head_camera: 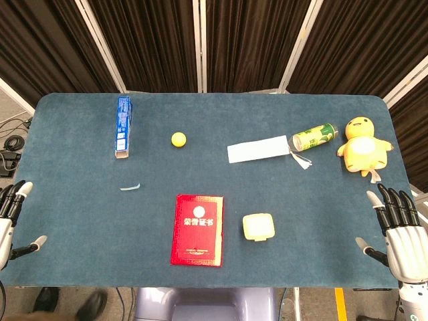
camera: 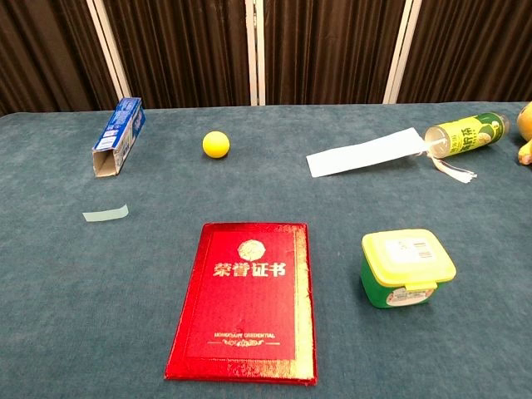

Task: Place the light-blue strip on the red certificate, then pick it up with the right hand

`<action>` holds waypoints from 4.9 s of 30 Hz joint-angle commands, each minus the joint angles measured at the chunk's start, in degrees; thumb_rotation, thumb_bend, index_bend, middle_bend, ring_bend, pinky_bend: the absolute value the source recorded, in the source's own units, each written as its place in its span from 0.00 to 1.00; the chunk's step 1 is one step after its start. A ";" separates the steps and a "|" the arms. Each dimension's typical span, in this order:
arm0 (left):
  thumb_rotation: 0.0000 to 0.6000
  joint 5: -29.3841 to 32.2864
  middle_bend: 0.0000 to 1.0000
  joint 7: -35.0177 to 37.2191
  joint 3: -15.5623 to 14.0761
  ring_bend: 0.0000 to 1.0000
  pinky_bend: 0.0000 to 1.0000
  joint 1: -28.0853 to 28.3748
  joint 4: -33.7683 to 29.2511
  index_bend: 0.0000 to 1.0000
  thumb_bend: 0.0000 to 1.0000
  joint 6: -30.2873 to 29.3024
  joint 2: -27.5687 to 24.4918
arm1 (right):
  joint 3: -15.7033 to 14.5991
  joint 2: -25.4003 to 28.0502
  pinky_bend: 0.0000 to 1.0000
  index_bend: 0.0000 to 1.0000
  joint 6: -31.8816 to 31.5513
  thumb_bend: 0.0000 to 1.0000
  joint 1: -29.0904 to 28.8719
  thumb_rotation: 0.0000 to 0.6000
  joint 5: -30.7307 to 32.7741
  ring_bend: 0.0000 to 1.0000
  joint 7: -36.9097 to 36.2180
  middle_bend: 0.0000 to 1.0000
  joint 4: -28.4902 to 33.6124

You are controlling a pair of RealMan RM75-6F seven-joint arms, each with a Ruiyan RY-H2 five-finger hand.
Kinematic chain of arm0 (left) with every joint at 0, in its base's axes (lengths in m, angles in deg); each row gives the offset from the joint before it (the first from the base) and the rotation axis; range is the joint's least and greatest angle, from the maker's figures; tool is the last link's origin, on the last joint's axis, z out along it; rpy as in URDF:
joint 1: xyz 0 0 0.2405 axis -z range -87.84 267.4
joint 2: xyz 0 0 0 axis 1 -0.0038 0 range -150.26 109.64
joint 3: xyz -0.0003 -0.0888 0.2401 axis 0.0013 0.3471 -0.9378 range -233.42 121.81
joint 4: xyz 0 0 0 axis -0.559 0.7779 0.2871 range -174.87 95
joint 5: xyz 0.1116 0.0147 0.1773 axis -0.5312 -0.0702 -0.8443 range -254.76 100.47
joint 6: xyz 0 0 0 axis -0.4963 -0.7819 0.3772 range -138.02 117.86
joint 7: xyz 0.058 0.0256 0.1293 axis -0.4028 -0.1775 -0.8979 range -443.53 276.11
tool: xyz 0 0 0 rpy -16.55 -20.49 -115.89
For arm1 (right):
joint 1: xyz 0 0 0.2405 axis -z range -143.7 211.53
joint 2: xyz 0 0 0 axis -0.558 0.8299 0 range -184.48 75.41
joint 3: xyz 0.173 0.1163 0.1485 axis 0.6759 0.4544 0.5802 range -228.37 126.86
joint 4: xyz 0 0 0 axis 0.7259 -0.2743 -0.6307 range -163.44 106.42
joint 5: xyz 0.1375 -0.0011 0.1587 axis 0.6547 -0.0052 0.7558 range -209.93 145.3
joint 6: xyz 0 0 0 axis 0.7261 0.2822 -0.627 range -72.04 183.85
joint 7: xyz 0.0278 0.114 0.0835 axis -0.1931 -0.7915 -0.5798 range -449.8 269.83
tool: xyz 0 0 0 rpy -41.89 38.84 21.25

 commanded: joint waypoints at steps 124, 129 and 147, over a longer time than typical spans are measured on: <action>1.00 30.24 0.00 -21.23 9.51 0.00 0.00 45.66 25.29 0.62 0.52 37.98 42.79 | 3.09 0.55 0.00 0.12 6.75 0.00 -2.24 1.00 11.75 0.00 -2.13 0.00 -3.96; 1.00 31.55 0.00 -22.15 8.26 0.00 0.00 45.95 24.73 0.59 0.48 38.49 42.55 | 3.20 0.62 0.00 0.12 6.90 0.00 -2.31 1.00 11.92 0.00 -2.46 0.00 -4.08; 1.00 30.12 0.00 -18.86 4.46 0.00 0.00 43.80 12.26 0.34 0.00 39.10 32.29 | 3.00 0.55 0.00 0.12 6.66 0.00 -2.30 1.00 11.34 0.00 -2.10 0.00 -3.69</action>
